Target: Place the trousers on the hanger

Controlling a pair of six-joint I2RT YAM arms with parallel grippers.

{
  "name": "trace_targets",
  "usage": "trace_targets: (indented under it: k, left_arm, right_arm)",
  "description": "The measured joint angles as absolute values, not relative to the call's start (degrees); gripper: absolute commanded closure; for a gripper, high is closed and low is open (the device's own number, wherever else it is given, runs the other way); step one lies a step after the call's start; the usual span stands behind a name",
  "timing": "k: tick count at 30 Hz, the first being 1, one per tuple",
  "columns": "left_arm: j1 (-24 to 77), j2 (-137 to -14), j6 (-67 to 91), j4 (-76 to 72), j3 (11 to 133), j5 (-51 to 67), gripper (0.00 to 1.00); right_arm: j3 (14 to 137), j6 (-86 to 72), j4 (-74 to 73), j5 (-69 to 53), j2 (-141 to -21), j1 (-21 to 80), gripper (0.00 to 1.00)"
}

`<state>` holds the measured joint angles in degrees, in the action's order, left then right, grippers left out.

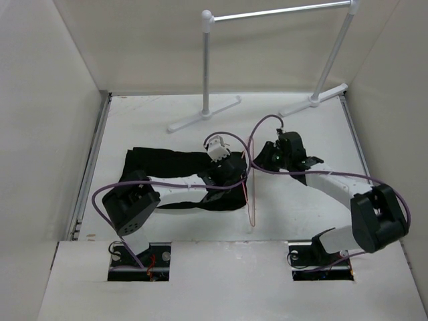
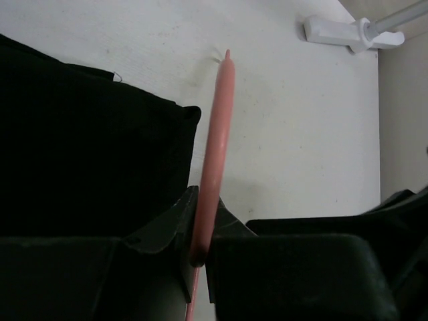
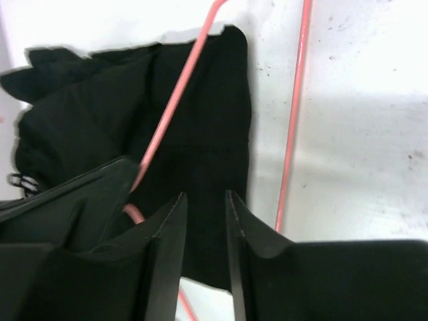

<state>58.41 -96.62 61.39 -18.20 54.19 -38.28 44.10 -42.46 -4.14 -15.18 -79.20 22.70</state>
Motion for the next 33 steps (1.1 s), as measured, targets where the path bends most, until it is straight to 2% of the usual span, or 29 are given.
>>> trace_targets:
  k: [7,12,16,19,24,29,33]
  left_arm:
    - [57.69,-94.94,62.94,-23.57,48.75,-38.50,1.00]
    - [57.14,-94.94,63.77,-25.28,46.83,-38.87,1.00]
    - [57.14,-94.96,64.23,-25.98,46.37,-39.09,1.00]
    - [57.14,-94.96,64.42,-26.22,46.19,-39.09,1.00]
    - [57.01,-94.98,64.60,-26.81,45.65,-39.07,1.00]
    - [55.66,-94.37,64.64,-27.24,43.64,-38.70,1.00]
    - [52.12,-88.14,64.05,-26.35,38.76,-37.80,1.00]
  right_arm:
    - [44.10,-42.61,0.40,-13.96,-86.56,26.26,0.58]
    - [44.12,-42.70,1.96,-12.71,-90.28,27.20,0.49]
    - [44.10,-42.68,2.61,-11.38,-92.23,27.90,0.47]
    - [44.07,-42.94,4.23,-10.96,-93.67,28.73,0.52]
    - [44.07,-44.21,6.59,-11.22,-95.42,30.13,0.89]
    - [43.94,-46.30,6.61,-11.73,-93.93,29.74,0.90]
    - [43.27,-46.59,4.58,-12.91,-86.76,26.59,0.90]
